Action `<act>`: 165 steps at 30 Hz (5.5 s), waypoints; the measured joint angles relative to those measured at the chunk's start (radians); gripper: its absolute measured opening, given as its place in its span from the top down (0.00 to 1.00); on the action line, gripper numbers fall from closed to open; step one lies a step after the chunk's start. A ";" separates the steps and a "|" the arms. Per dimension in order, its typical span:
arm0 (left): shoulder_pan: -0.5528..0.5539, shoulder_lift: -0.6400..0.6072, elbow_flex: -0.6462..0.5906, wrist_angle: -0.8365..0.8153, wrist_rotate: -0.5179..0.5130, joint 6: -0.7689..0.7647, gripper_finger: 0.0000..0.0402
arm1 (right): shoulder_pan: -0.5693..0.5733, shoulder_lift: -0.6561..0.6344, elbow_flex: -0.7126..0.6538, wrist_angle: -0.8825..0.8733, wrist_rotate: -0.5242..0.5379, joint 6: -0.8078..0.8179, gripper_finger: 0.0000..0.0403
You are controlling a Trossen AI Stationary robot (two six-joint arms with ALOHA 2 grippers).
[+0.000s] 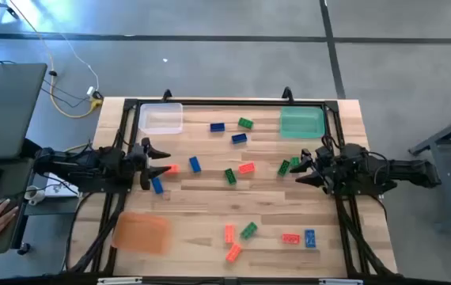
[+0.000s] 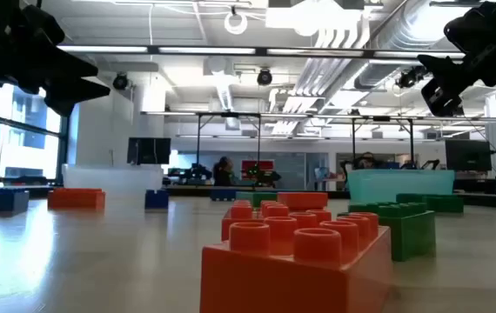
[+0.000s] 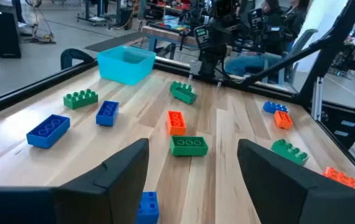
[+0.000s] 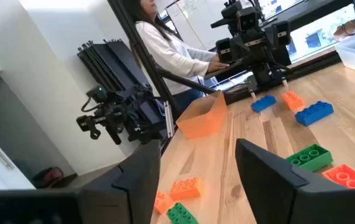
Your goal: Sort & place blocks by color
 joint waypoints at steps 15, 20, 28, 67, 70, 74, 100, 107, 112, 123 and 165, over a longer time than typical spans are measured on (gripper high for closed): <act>0.000 0.000 0.000 0.000 0.000 0.000 0.42 | 0.000 0.000 0.000 0.000 0.000 0.000 0.51; 0.000 0.000 0.000 0.000 0.000 0.000 0.42 | 0.000 0.000 0.000 0.000 0.000 0.000 0.51; 0.000 0.000 0.000 0.000 0.000 0.000 0.42 | 0.000 0.000 0.000 0.000 0.000 0.000 0.51; 0.000 0.000 0.000 0.000 0.000 0.000 0.42 | 0.000 0.000 0.000 0.000 0.000 0.000 0.51; 0.000 0.000 0.000 0.000 0.000 0.000 0.42 | 0.000 0.000 0.000 0.000 0.000 0.000 0.51; 0.000 0.000 0.000 0.000 0.000 0.000 0.42 | 0.000 0.000 0.000 0.000 0.000 0.000 0.51; 0.000 0.000 0.000 0.000 0.000 0.000 0.42 | 0.000 0.000 0.000 0.000 0.038 0.000 0.51; 0.000 0.000 0.000 0.000 0.000 0.000 0.42 | 0.000 0.000 0.000 0.000 0.123 0.098 0.51; 0.000 0.000 0.000 0.000 0.000 0.000 0.42 | 0.000 0.000 0.000 0.002 0.204 0.186 0.51; 0.000 0.000 0.000 0.000 0.000 0.000 0.42 | 0.000 0.000 0.004 0.220 0.346 0.378 0.51; 0.000 0.000 0.000 0.000 0.000 -0.008 0.42 | 0.000 0.843 0.945 -1.179 0.565 0.756 0.51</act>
